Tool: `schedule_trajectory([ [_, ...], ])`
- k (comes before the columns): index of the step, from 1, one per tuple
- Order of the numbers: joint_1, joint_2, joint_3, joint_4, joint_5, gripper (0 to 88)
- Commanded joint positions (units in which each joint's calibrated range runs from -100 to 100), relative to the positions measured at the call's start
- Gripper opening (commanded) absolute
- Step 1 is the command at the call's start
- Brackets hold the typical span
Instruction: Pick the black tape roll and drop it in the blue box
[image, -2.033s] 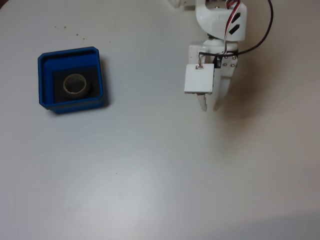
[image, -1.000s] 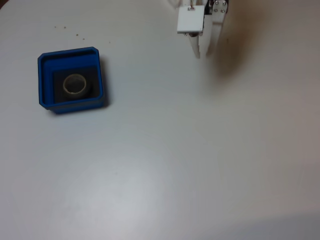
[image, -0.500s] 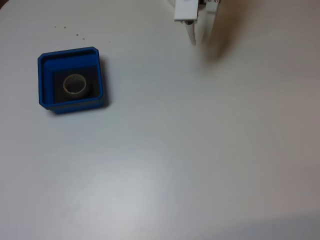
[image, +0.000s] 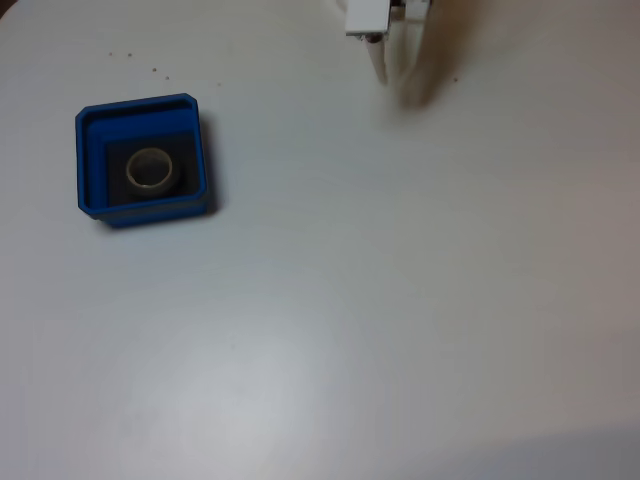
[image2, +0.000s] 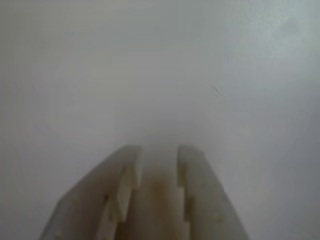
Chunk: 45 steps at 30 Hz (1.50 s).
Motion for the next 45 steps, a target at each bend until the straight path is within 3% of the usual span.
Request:
schedule_trajectory([
  [1, -0.5, -2.3, 2.7, -1.0, 0.2, 0.7],
  [8, -0.5, -7.1, 6.7, -1.0, 0.2, 0.7],
  [18, -0.5, -28.7, 19.6, -0.9, 0.2, 0.7],
  [34, -0.5, -28.3, 25.4, -1.1, 0.7, 0.7],
  [37, -0.5, -28.3, 25.4, -1.1, 4.8, 0.7],
  [40, -0.5, -28.4, 25.4, -2.4, 12.4, 0.7],
  [45, -0.5, -28.4, 25.4, -14.4, 24.0, 0.7],
])
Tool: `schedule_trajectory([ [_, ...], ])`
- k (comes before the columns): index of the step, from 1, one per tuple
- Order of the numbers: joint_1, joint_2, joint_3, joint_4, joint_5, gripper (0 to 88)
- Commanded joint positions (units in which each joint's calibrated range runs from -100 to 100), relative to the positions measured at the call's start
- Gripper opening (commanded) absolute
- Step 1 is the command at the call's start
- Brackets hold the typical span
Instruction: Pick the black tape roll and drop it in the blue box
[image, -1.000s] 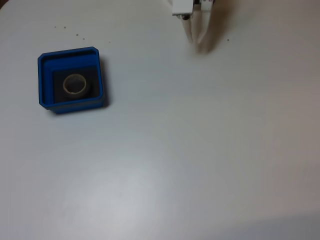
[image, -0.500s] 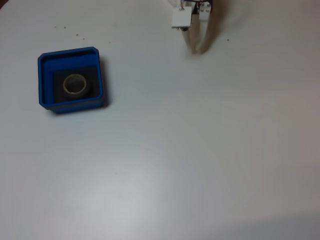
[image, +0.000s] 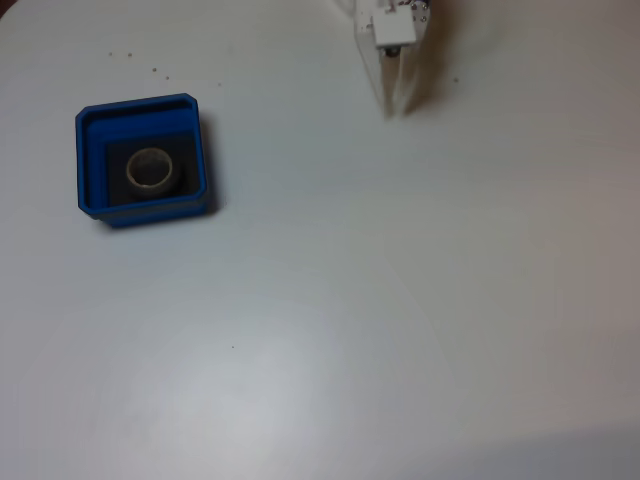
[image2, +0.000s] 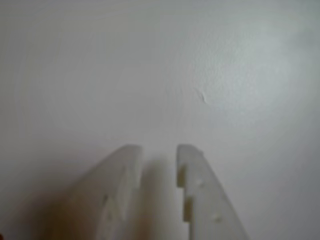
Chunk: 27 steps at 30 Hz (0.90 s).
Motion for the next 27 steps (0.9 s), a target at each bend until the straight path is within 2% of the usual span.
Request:
schedule_trajectory([
  [1, -0.5, -4.0, 0.8, -9.8, 6.5, 0.7],
  [6, -0.5, -4.0, 0.9, -22.2, 7.7, 0.7],
  [14, -0.5, -4.0, 0.9, -32.9, 7.7, 0.7],
  [27, -0.6, -4.0, 0.9, -36.3, 7.7, 0.7],
])
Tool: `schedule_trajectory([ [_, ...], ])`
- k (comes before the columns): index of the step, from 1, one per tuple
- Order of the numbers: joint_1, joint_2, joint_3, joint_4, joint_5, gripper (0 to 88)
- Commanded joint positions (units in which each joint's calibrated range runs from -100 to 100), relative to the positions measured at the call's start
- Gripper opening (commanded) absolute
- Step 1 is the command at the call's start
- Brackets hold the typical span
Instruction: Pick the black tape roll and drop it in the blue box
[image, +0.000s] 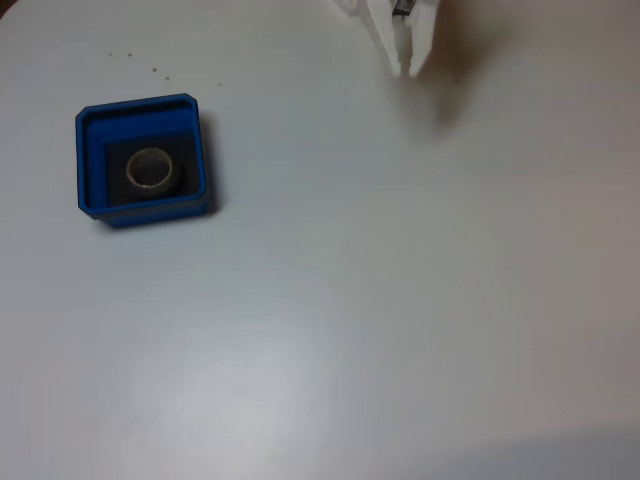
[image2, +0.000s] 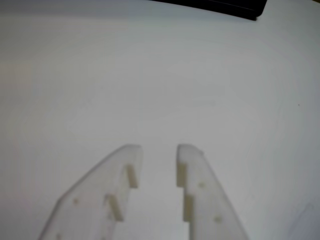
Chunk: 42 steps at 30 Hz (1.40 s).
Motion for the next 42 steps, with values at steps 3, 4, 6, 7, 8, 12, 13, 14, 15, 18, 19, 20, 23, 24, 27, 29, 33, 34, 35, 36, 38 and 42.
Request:
schedule_trajectory([
  [3, -0.5, -4.0, 0.9, -4.4, 0.4, 0.7],
  [4, -0.5, -4.0, 0.9, -4.9, 0.4, 0.7],
  [6, -0.5, -4.0, 0.9, -5.1, 0.4, 0.7],
  [7, -0.5, -4.0, 0.9, -5.1, 0.4, 0.7],
  [8, -0.5, -4.0, 0.9, -5.1, 0.5, 0.7],
  [12, -0.5, -4.0, 0.9, -5.1, 0.5, 0.7],
  [13, -0.5, -4.0, 0.9, -5.1, 0.5, 0.7],
  [14, -0.5, -4.0, 0.9, -5.1, 0.5, 0.7],
  [15, -0.5, -4.0, 0.9, -5.1, 0.6, 0.7],
  [18, -0.5, -3.9, 0.9, -5.1, 0.6, 0.7],
  [19, -0.5, -3.9, 0.9, -5.1, 0.6, 0.7],
  [20, -0.5, -3.9, 0.9, -5.1, 0.6, 0.7],
  [23, -0.5, -3.9, 0.9, -4.6, 0.6, 0.7],
  [24, -0.4, -3.9, 0.9, -4.6, 0.6, 0.7],
  [27, -0.4, -3.8, 0.9, -4.6, 0.5, 0.7],
  [29, -0.4, -3.7, 0.9, -4.6, 0.5, 0.7],
  [33, -0.4, -3.5, 0.9, -4.6, 0.6, 0.7],
  [34, -0.4, -3.5, 0.9, -4.6, 0.6, 0.7],
  [35, -0.4, -3.5, 0.9, -4.6, 0.6, 0.7],
  [36, -0.4, -3.5, 0.9, -4.6, 0.6, 0.7],
  [38, -0.4, -3.5, 0.9, -4.6, 0.6, 0.7],
  [42, -0.4, -3.5, 0.9, -4.6, 0.6, 0.7],
])
